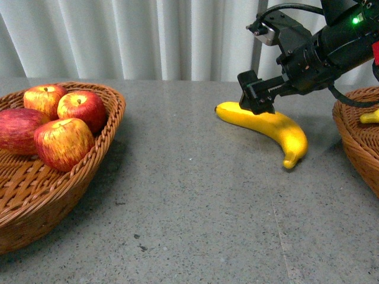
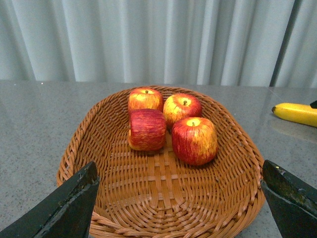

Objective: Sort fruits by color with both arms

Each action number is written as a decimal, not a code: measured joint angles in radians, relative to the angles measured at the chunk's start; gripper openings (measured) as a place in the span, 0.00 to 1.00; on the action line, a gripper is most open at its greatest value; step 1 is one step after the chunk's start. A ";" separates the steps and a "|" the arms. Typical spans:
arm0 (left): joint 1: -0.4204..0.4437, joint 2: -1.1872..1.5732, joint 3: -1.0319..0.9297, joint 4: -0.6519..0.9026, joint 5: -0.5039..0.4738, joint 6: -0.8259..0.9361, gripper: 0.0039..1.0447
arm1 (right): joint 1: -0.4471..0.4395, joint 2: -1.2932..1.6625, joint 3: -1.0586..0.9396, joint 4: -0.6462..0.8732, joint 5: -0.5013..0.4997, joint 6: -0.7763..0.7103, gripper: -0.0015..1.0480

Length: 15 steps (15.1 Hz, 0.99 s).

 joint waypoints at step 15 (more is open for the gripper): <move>0.000 0.000 0.000 0.000 0.000 0.000 0.94 | 0.008 0.057 -0.011 0.151 -0.097 0.087 0.37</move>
